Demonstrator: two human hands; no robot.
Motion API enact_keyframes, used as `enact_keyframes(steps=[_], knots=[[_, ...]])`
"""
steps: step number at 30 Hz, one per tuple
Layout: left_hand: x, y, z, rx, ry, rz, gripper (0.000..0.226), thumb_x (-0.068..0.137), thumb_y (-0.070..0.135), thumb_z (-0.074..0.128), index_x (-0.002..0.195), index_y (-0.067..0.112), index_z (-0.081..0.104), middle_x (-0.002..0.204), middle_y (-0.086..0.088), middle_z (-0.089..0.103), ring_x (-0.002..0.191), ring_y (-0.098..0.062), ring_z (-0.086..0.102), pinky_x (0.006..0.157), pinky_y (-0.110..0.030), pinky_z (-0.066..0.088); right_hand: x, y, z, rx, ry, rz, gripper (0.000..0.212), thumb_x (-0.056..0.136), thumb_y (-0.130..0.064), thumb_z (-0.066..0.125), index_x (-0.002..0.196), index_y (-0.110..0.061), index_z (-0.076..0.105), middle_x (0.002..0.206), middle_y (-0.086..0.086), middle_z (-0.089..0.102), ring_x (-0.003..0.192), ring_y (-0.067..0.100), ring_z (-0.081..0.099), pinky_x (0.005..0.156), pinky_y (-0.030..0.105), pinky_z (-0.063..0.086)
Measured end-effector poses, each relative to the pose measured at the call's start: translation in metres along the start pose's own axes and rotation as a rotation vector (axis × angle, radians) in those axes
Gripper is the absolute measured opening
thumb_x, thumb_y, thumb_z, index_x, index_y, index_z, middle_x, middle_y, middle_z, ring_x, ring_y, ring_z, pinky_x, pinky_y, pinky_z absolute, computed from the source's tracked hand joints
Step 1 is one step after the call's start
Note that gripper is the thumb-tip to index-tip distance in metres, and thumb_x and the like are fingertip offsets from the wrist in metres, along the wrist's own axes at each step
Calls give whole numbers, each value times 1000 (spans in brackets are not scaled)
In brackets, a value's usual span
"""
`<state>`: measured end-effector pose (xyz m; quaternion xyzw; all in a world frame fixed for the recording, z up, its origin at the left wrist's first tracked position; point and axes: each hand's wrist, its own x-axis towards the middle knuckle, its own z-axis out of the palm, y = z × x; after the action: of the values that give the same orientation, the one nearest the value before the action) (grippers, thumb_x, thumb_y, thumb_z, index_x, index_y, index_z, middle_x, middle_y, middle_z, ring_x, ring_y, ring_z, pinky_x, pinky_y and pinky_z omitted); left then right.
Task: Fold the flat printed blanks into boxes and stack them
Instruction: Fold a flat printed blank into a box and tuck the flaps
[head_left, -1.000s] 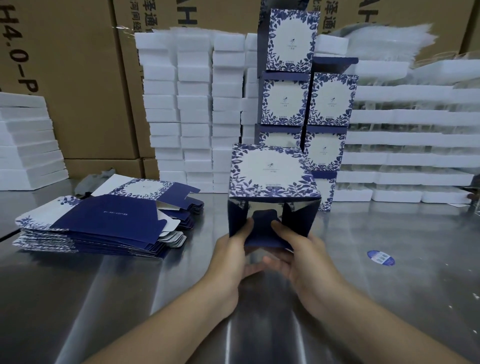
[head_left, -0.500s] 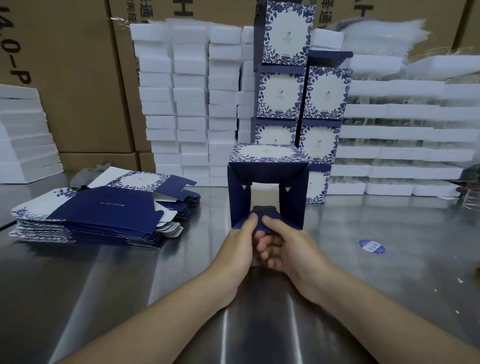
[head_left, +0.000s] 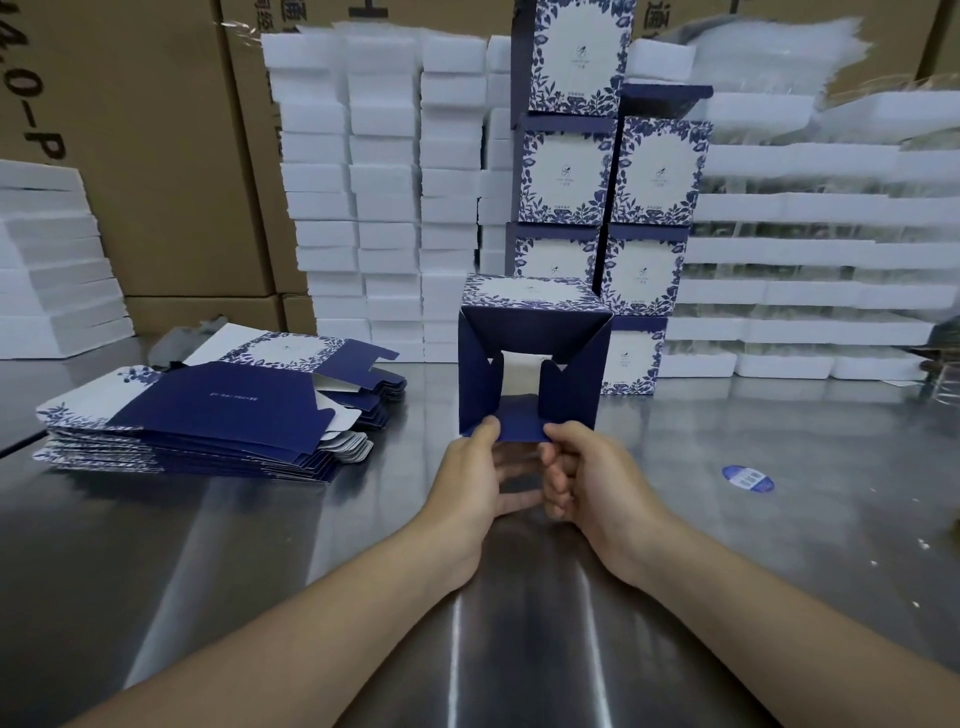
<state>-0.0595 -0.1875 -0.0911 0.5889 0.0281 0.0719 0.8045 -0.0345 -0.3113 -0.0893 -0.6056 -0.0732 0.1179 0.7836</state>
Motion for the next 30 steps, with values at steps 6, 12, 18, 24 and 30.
enact_keyframes(steps=[6,12,18,24,30], knots=[[1,2,0,-28,19,-16,50,114,30,33,106,6,76,88,-8,81,82,-18,79,81,-45,66,4,3,0,32,41,-1,39,106,-25,49,70,-11,56,49,0,42,41,12,35,41,24,32],[1,1,-2,22,11,10,51,114,29,34,112,0,76,92,-13,80,88,-21,78,83,-46,65,4,3,0,-49,23,-57,42,104,-29,55,65,-14,59,50,3,44,43,15,39,44,25,34],[-3,0,2,189,-117,56,48,113,29,39,73,7,54,64,-12,60,61,-25,62,68,-35,62,5,0,-6,-117,-115,-47,42,99,-32,64,59,-19,67,54,2,50,46,12,45,47,22,38],[-2,0,-2,225,-139,85,50,114,27,37,74,7,58,69,-12,61,65,-27,64,76,-41,63,5,2,-5,-94,-46,-59,41,96,-42,70,65,-15,72,55,4,52,47,15,47,45,24,39],[2,-2,-3,216,-94,38,44,113,30,39,116,6,76,96,-9,78,91,-22,74,72,-32,62,10,4,-9,-187,141,-156,43,102,-54,61,87,-13,58,56,5,58,41,17,51,41,28,41]])
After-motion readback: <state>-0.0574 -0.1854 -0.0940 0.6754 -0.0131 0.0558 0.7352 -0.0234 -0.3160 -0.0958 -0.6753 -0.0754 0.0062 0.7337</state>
